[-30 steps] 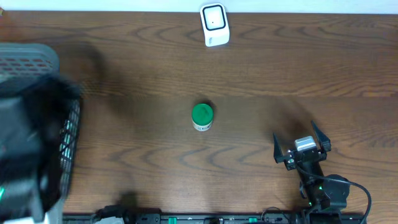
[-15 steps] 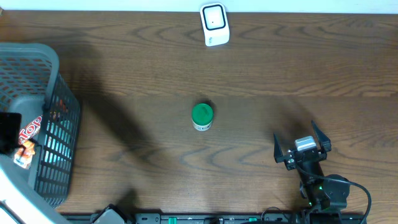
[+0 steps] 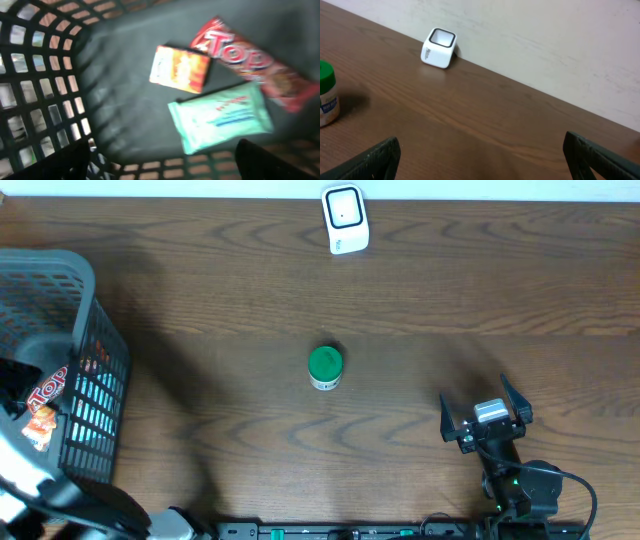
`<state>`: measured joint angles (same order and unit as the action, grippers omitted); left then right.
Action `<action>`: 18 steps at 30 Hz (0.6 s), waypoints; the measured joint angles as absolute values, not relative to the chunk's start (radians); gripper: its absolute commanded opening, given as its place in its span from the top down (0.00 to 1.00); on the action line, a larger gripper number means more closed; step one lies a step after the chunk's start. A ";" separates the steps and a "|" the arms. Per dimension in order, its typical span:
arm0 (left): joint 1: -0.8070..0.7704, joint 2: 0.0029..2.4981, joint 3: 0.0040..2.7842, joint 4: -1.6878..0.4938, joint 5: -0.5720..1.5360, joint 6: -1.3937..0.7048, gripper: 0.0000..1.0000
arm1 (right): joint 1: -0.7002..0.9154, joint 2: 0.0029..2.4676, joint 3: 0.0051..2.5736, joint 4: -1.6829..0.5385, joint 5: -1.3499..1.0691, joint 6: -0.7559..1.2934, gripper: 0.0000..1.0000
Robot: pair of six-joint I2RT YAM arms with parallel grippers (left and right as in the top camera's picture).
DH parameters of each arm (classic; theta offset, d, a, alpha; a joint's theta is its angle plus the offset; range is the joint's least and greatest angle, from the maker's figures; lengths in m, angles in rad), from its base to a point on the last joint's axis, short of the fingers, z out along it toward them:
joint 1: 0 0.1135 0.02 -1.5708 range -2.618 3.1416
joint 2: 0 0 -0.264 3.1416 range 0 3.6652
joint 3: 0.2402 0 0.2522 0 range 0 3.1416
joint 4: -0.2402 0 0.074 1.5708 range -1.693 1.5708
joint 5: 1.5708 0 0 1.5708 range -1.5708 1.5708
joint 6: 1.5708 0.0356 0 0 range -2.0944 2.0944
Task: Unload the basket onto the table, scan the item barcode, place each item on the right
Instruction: 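Reach the left gripper into the basket and grasp the Kleenex pack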
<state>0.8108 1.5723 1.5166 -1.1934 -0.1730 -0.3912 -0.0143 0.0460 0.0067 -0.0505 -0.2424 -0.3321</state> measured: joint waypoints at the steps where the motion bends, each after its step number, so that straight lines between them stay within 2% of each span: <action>1: 0.811 1.595 1.506 -1.188 -0.189 -0.385 0.07 | -0.014 0.046 0.007 -0.050 -0.242 -0.332 0.01; 10: 0.811 1.752 1.474 -1.118 -0.244 -0.361 0.07 | -0.014 0.046 0.007 -0.051 -0.242 -0.332 0.01; 18: 0.811 1.776 1.367 -0.960 -0.250 -0.360 0.07 | -0.014 0.046 0.007 -0.050 -0.242 -0.332 0.01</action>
<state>0.8108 1.7760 1.3666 -0.9604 -0.2504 -0.3603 -0.0143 0.0460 0.0067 -0.0502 -0.2424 -0.3321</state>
